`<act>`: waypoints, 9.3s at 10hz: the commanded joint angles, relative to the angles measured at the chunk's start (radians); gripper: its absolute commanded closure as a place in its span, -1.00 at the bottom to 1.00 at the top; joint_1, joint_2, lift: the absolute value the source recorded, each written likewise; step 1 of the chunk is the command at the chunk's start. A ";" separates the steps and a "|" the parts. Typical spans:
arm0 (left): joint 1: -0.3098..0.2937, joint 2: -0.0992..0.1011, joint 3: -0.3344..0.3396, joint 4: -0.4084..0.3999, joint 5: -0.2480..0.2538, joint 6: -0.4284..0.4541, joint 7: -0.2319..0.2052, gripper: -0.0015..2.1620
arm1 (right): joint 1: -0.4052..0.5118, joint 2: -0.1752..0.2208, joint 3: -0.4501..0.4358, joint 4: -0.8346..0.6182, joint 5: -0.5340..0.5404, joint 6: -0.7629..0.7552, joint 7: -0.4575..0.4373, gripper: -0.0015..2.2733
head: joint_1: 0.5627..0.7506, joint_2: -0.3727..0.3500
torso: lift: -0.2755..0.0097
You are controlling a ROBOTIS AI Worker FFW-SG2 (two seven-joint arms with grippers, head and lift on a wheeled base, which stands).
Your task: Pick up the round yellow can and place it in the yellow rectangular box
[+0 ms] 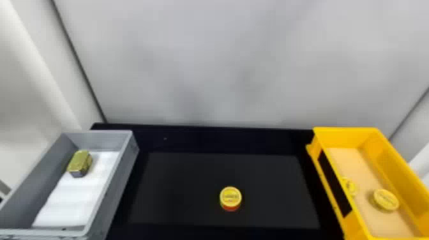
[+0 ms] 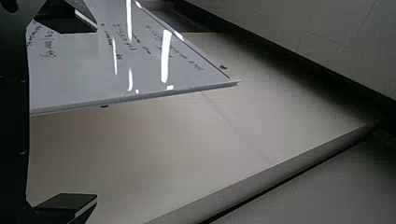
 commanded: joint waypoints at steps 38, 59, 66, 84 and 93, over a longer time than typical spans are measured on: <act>0.000 -0.003 0.025 0.061 -0.044 -0.020 -0.039 -0.98 | 0.412 -0.081 0.443 0.403 0.113 0.178 0.199 -0.83 | 0.31 0.07 | 0.54; -0.032 -0.003 0.057 0.087 -0.087 -0.046 -0.076 -0.98 | 0.286 -0.072 0.595 0.389 -0.418 0.590 0.194 -0.83 | 0.31 0.07 | 0.54; -0.047 -0.003 0.053 0.092 -0.108 -0.060 -0.088 -0.98 | 0.136 -0.072 0.678 0.521 -0.108 0.580 0.509 -0.83 | 0.31 0.07 | 0.54; -0.049 -0.003 0.051 0.101 -0.111 -0.080 -0.090 -0.98 | 0.024 -0.001 0.798 0.859 -0.009 0.140 0.518 -0.83 | 0.31 0.07 | 0.54; -0.049 -0.003 0.044 0.101 -0.116 -0.085 -0.088 -0.98 | -0.019 0.042 0.799 0.981 -0.009 0.103 0.486 -0.83 | 0.31 0.07 | 0.54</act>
